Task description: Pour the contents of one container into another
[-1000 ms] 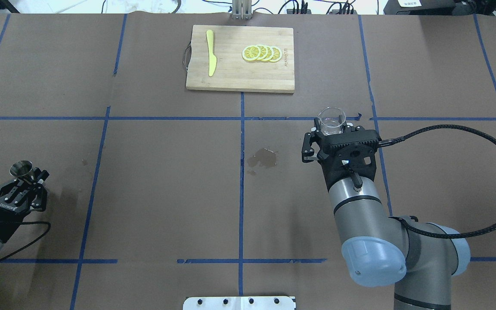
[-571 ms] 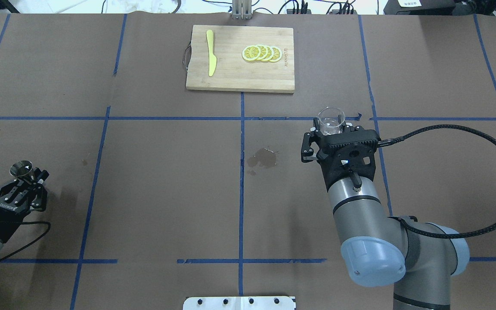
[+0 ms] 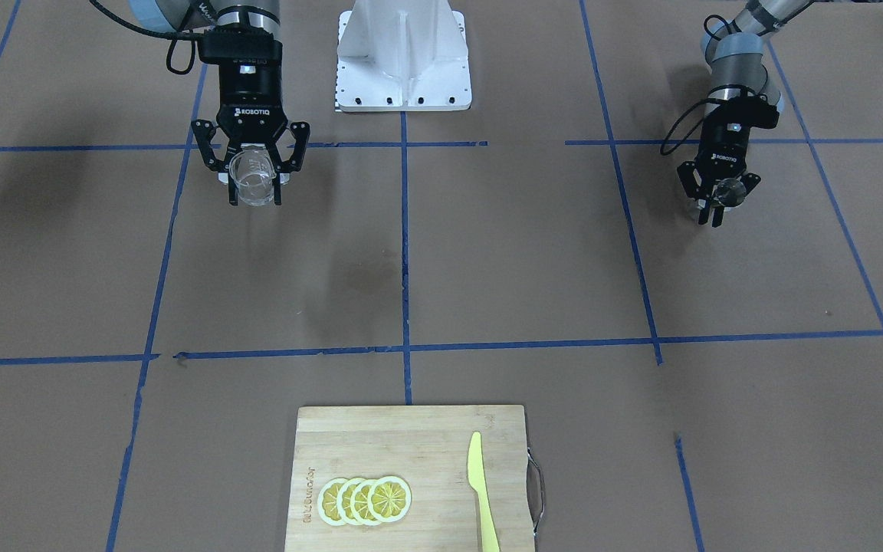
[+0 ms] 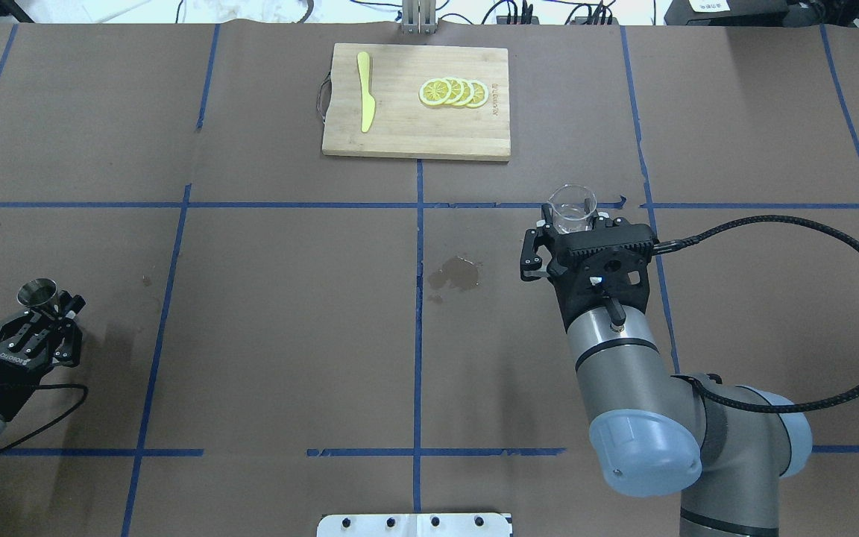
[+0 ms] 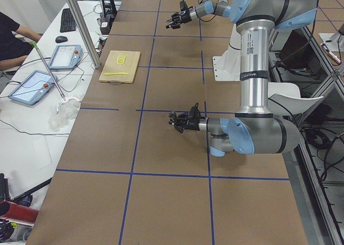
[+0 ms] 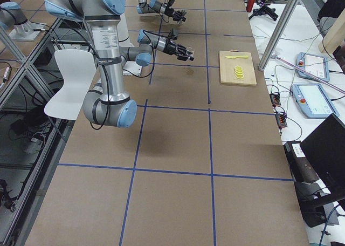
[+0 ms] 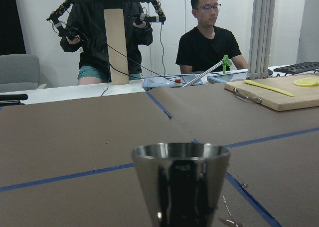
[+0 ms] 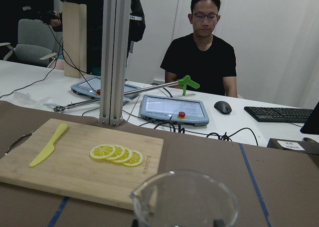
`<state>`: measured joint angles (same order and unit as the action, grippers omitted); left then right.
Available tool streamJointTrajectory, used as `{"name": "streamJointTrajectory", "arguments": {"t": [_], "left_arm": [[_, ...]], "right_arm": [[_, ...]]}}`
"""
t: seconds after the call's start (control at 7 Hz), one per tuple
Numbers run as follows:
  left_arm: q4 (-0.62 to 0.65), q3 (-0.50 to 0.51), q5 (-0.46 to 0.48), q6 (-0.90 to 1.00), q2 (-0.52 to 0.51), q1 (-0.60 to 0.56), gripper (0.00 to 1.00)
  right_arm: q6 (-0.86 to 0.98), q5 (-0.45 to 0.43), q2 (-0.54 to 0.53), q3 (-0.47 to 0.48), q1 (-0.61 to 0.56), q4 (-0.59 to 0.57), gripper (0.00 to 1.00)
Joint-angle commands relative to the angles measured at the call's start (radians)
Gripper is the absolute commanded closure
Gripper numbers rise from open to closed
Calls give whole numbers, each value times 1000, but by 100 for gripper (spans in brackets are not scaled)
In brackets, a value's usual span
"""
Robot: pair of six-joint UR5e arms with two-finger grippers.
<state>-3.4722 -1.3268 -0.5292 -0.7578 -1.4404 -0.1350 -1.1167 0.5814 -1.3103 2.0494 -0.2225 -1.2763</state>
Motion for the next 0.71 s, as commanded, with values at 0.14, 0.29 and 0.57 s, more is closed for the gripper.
{"name": "streamJointTrajectory", "arguments": {"t": [0.14, 0.29, 0.57], "left_arm": [[-1, -3, 0, 0, 0, 0, 61], [-1, -5, 0, 0, 0, 0, 59], [-2, -5, 0, 0, 0, 0, 52]], "right_arm": [[0, 0, 0, -2, 2, 0, 100], [0, 0, 0, -2, 2, 0, 100], [0, 0, 0, -2, 2, 0, 100]]}}
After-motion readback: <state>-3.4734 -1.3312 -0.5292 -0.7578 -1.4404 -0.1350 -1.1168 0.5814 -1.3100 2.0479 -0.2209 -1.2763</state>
